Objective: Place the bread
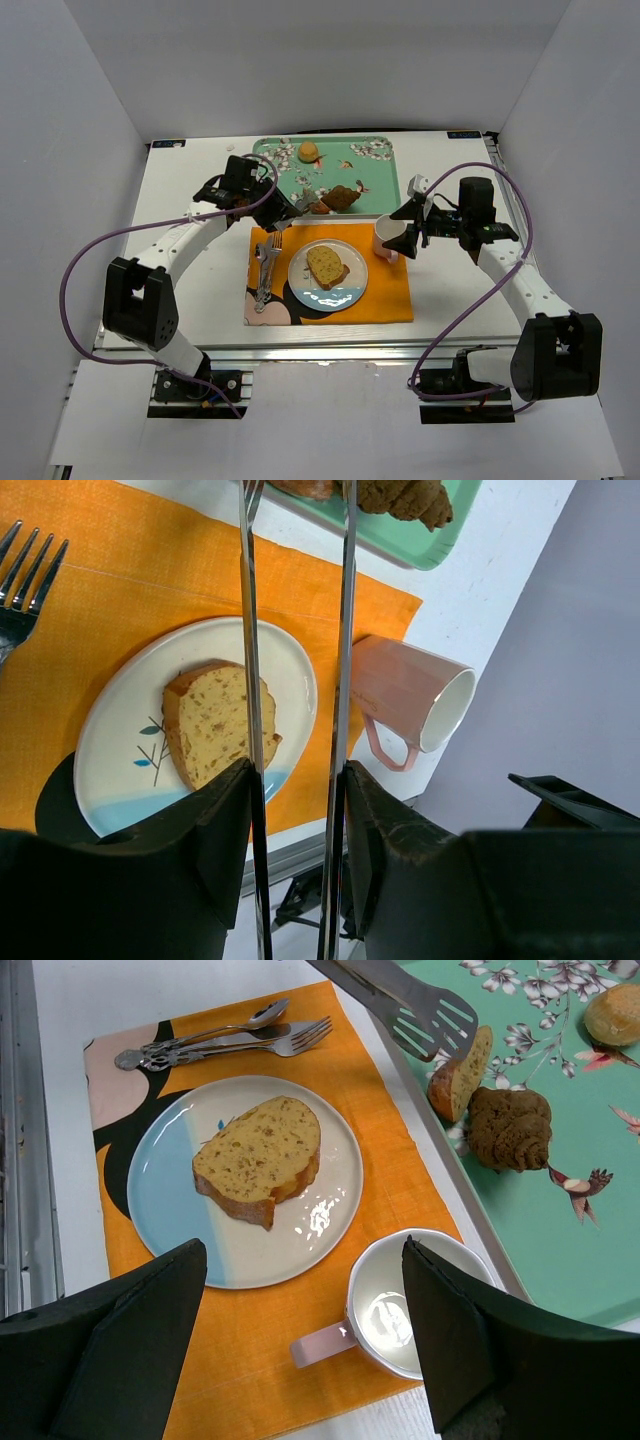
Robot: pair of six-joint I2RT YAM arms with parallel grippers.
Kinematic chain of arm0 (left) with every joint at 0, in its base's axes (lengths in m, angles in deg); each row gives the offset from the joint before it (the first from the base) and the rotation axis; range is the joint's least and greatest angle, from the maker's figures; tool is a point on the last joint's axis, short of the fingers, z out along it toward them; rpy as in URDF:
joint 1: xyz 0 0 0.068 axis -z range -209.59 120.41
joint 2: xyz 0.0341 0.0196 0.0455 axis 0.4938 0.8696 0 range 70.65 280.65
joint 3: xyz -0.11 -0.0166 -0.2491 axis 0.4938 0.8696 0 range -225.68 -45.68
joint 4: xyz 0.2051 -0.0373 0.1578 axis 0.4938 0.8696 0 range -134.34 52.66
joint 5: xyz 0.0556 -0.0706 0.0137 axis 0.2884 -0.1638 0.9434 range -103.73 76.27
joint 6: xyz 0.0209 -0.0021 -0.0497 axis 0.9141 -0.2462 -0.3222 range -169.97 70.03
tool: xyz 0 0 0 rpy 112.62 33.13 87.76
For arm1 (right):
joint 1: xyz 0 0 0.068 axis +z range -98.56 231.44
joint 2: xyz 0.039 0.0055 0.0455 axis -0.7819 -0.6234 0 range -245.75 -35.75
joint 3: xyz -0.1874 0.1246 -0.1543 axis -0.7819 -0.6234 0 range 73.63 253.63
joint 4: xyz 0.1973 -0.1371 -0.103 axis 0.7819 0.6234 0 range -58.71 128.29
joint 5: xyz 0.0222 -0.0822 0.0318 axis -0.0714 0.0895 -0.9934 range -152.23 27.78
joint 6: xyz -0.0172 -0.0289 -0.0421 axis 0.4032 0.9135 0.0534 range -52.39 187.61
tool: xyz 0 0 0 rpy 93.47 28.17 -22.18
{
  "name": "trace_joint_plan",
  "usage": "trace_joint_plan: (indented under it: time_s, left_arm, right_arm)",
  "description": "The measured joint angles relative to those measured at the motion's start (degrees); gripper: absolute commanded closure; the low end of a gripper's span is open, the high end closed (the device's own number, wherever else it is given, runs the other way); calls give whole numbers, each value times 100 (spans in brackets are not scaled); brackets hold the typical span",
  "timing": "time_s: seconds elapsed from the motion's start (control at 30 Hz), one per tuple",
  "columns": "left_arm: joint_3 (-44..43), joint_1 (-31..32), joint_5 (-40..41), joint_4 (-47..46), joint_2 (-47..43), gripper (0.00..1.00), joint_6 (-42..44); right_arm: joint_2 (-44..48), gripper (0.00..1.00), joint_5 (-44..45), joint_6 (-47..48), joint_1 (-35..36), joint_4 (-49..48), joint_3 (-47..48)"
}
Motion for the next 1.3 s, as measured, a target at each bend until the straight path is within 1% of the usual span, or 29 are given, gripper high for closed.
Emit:
trace_joint_plan:
  time_s: [0.3, 0.6, 0.8, 0.9, 0.93, 1.03, 1.13, 1.17, 1.27, 1.3]
  left_arm:
    - [-101, -28, -120, -114, 11, 50, -94]
    - [-175, -28, -153, 144, 162, 50, -66]
    - [-212, -37, -195, 125, 321, 51, -63]
    - [-232, -39, -225, 109, 450, 56, -79]
    - [-232, -39, -240, 103, 485, 62, -81]
    - [-238, -50, -293, 98, 525, 73, -98]
    - [-238, -70, -326, 85, 525, 81, -96]
    - [-238, -79, -339, 90, 525, 85, -98]
    - [-236, -109, -356, 107, 470, 94, -103]
    - [-227, -118, -361, 122, 428, 95, -103]
  right_arm:
    - [0, 17, 2, 11, -2, 0, -2]
    - [0, 17, 0, 9, -31, -2, -4]
    - [0, 17, 0, 7, -44, -9, -11]
    - [0, 17, 0, 7, -50, -15, -13]
    - [0, 17, 0, 7, -59, -17, -15]
    - [0, 17, 0, 7, -85, -20, -15]
    - [4, 17, 0, 9, -107, -44, -37]
    - [13, 17, 0, 7, -111, -48, -57]
    - [28, 17, 0, 9, -127, -44, -96]
    - [28, 17, 0, 9, -131, -46, -96]
